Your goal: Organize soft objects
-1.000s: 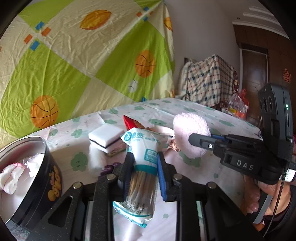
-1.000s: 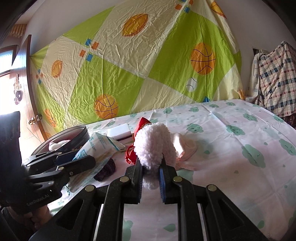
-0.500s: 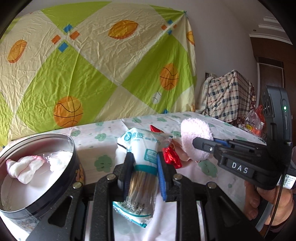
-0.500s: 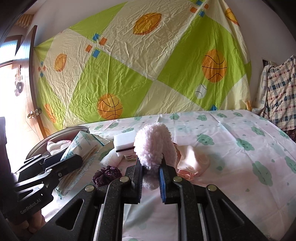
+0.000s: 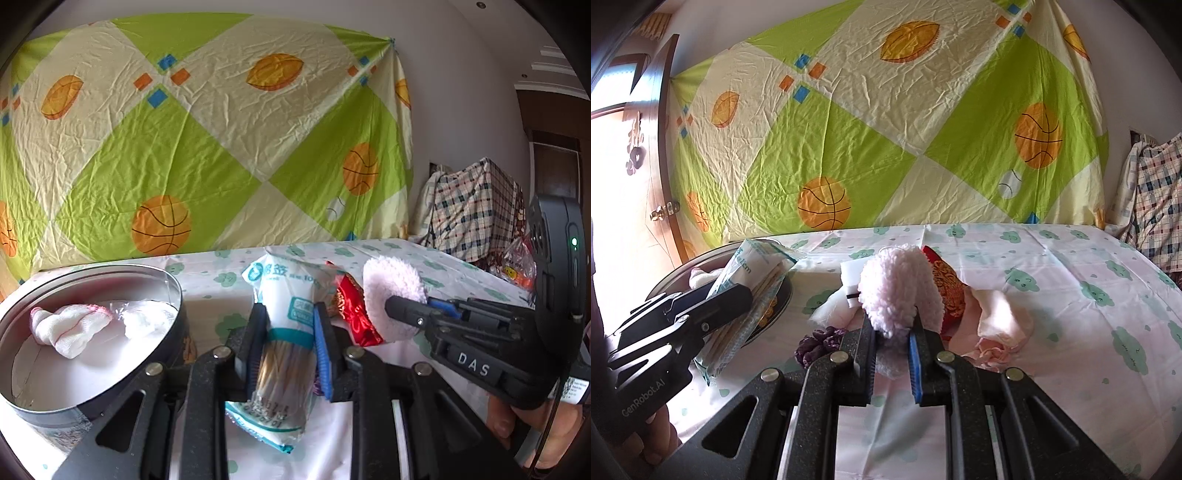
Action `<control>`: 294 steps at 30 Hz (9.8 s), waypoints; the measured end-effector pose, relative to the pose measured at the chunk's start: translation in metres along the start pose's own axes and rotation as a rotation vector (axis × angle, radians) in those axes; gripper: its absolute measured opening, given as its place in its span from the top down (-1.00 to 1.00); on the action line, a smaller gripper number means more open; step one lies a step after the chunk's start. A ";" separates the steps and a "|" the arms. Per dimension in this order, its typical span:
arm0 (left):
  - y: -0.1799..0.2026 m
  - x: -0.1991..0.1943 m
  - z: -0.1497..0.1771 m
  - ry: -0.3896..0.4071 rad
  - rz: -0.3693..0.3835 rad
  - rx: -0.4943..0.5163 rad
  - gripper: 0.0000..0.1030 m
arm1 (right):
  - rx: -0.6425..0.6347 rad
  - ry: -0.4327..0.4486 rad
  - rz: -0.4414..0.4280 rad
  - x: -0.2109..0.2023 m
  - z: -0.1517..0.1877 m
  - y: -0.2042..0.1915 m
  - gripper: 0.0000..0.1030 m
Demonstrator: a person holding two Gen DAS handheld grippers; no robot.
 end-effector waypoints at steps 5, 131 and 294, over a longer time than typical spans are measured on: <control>-0.003 -0.003 0.000 0.005 -0.003 -0.007 0.54 | -0.007 -0.003 -0.010 0.002 0.001 -0.008 0.69; -0.163 -0.059 -0.041 0.072 -0.309 -0.031 0.54 | -0.127 0.005 -0.304 0.046 -0.040 -0.160 0.68; -0.020 0.018 0.004 -0.064 -0.069 -0.133 0.26 | -0.028 0.123 0.159 0.009 -0.050 0.071 0.80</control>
Point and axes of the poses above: each gripper's, at about its wrist camera, not at the fingertips, and x roughly the way its jaws point, y to its right, z to its underside, the point moved 9 cm from there along x, roughly the way its jaws point, and after that the axes turned 11 degrees about y, right-handed, at the moved point
